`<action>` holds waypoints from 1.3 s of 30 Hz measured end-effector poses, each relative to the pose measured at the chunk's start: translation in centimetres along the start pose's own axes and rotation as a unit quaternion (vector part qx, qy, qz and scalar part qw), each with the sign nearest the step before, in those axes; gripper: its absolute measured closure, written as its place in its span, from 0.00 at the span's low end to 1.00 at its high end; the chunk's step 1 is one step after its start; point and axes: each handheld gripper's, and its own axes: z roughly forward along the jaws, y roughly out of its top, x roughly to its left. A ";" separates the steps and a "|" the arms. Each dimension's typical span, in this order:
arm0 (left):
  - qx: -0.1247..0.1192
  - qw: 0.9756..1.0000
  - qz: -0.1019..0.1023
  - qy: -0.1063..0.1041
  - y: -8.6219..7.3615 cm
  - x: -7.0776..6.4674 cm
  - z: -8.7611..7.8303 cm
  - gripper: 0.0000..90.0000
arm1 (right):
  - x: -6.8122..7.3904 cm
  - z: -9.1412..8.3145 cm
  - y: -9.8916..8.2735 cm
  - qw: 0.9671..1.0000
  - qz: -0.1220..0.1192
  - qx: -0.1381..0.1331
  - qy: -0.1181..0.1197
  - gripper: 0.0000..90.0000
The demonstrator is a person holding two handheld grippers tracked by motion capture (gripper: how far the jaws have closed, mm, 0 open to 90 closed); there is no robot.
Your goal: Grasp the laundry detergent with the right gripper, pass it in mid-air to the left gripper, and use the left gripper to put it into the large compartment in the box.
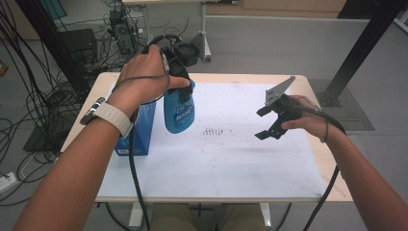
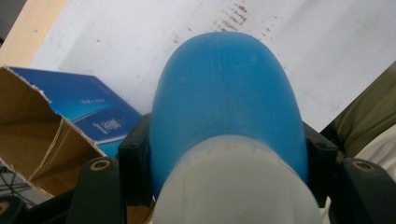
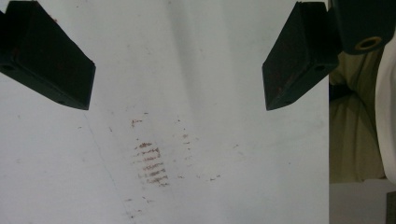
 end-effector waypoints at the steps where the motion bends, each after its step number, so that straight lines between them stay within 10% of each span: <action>1: 0.000 1.000 -0.004 0.002 0.0 0.1 -0.1 0.41 | -0.1 0.0 0.0 1.000 0.000 0.001 -0.001 0.11; 23: -0.011 0.995 -0.087 0.045 -0.1 2.5 -3.7 0.42 | -0.7 -0.7 -0.2 1.000 0.002 0.005 -0.001 0.11; 39: -0.020 0.984 -0.167 0.066 -1.5 4.7 -5.9 0.42 | -0.9 -0.7 -0.4 1.000 0.002 0.013 -0.006 0.11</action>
